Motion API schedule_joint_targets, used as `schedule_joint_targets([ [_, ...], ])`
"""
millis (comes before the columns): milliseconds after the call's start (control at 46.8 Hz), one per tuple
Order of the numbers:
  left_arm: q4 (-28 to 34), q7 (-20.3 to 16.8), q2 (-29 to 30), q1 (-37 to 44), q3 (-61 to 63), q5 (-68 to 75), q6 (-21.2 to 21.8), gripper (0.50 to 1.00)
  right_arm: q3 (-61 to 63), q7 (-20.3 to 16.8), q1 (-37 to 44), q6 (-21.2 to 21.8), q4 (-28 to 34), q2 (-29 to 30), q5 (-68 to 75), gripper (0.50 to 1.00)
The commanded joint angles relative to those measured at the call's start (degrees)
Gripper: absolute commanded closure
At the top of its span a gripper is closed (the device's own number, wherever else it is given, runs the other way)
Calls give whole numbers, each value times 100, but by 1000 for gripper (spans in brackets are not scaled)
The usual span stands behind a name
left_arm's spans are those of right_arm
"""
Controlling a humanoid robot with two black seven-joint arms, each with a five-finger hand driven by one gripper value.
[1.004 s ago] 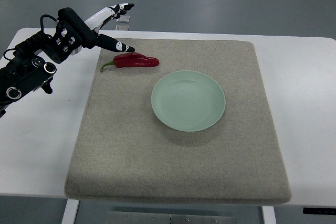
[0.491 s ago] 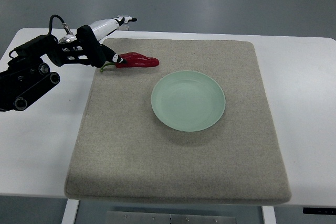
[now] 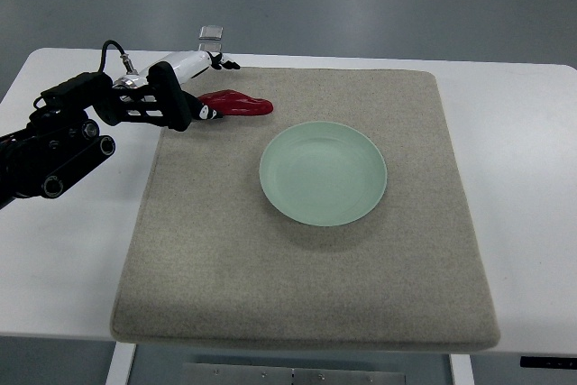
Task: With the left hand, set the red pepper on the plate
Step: 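Lower the left hand and close its fingers around the red pepper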
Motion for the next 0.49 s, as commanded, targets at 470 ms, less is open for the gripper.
schedule_joint_targets([
  [470,228,8,-179,6,221,-1,193,797,0,0,0,-1,0,0,7,572],
])
